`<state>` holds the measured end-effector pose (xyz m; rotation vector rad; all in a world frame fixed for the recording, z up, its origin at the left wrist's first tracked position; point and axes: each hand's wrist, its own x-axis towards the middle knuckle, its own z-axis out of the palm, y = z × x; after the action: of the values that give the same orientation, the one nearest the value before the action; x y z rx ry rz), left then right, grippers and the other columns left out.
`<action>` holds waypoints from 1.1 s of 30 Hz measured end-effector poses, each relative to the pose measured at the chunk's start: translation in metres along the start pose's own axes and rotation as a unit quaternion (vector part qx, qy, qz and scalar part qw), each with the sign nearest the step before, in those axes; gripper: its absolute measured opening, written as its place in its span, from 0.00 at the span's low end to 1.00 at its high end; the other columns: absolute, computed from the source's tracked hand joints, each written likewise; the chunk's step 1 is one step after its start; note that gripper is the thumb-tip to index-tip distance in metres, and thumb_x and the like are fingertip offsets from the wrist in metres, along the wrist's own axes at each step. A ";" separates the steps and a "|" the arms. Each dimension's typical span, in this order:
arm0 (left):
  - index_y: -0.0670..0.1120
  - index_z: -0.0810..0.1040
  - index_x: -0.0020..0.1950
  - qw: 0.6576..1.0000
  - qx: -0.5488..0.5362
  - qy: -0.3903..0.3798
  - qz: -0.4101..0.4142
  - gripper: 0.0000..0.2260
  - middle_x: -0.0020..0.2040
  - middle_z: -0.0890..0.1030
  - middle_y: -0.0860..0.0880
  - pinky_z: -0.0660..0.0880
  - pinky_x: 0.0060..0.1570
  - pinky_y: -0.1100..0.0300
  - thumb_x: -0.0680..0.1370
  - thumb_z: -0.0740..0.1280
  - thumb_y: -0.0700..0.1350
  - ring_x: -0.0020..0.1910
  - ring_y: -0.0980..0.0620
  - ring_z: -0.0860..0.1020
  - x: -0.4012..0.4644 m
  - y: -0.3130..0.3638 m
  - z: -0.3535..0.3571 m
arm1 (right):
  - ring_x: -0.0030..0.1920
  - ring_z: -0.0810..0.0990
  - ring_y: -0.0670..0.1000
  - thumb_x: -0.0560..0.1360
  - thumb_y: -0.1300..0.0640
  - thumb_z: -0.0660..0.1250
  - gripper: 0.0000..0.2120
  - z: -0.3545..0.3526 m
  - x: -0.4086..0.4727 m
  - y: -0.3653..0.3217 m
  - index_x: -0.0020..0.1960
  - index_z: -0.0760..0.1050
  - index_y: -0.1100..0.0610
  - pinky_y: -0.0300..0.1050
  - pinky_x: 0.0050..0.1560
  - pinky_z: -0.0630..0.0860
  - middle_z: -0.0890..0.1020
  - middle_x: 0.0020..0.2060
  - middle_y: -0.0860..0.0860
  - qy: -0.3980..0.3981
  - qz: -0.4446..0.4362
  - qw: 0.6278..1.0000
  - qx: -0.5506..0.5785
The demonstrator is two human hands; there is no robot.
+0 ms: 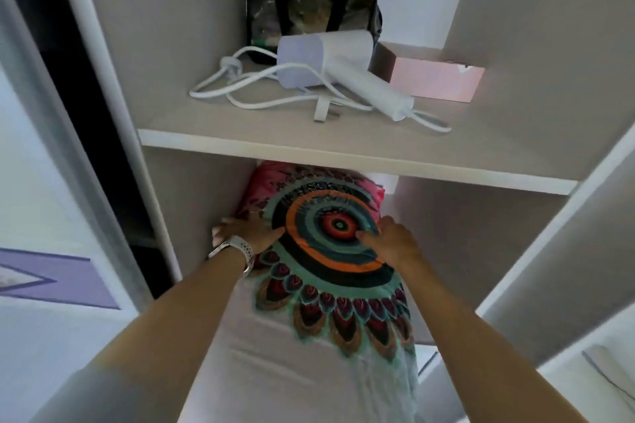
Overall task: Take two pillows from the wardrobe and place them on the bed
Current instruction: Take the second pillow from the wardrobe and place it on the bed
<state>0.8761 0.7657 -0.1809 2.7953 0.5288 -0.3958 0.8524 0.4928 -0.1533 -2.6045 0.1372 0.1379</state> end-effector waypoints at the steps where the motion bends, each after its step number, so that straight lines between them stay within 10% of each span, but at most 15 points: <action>1: 0.56 0.43 0.79 1.000 0.005 0.001 -0.010 0.47 0.77 0.49 0.32 0.63 0.68 0.41 0.67 0.52 0.78 0.73 0.30 0.59 0.000 -0.003 0.004 | 0.61 0.76 0.61 0.75 0.38 0.64 0.32 0.004 0.004 0.001 0.69 0.65 0.59 0.47 0.48 0.70 0.76 0.62 0.59 -0.007 -0.003 1.000 0.016; 7: 0.57 0.47 0.78 0.998 0.046 0.028 -0.040 0.44 0.73 0.59 0.31 0.69 0.61 0.45 0.68 0.50 0.77 0.67 0.31 0.65 -0.003 -0.009 0.028 | 0.74 0.60 0.63 0.73 0.33 0.65 0.42 0.034 0.016 0.015 0.78 0.56 0.53 0.61 0.73 0.61 0.63 0.75 0.56 -0.027 0.035 0.993 0.114; 16: 0.51 0.48 0.79 0.995 0.094 0.020 -0.014 0.45 0.77 0.60 0.38 0.67 0.66 0.45 0.70 0.47 0.76 0.70 0.34 0.66 0.007 0.000 0.031 | 0.76 0.55 0.64 0.71 0.31 0.64 0.51 0.054 0.025 0.053 0.79 0.44 0.59 0.61 0.74 0.58 0.54 0.77 0.61 -0.057 0.122 0.984 0.114; 23: 0.46 0.45 0.79 0.994 -0.080 0.002 -0.080 0.51 0.76 0.59 0.33 0.62 0.68 0.41 0.68 0.54 0.77 0.72 0.32 0.62 0.028 -0.010 0.051 | 0.75 0.59 0.63 0.69 0.30 0.66 0.56 0.078 0.040 0.074 0.79 0.41 0.59 0.61 0.74 0.60 0.57 0.78 0.61 -0.088 0.182 0.959 0.198; 29: 0.47 0.69 0.72 0.974 -0.214 -0.064 -0.048 0.49 0.69 0.74 0.39 0.70 0.64 0.49 0.63 0.56 0.80 0.63 0.38 0.75 0.032 -0.019 0.060 | 0.74 0.63 0.61 0.69 0.35 0.69 0.51 0.071 0.054 0.097 0.79 0.50 0.61 0.55 0.74 0.61 0.61 0.77 0.58 -0.039 0.154 0.965 0.207; 33: 0.48 0.47 0.79 0.947 -0.306 -0.079 -0.053 0.67 0.78 0.59 0.39 0.62 0.71 0.41 0.50 0.64 0.81 0.72 0.35 0.64 0.032 -0.012 0.073 | 0.76 0.60 0.60 0.66 0.29 0.68 0.58 0.060 0.067 0.097 0.79 0.45 0.61 0.53 0.74 0.59 0.55 0.79 0.57 -0.070 0.163 0.961 0.211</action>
<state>0.8848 0.7639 -0.2612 2.1260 0.6363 -0.3908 0.9025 0.4358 -0.2615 -2.1214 0.4895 0.3670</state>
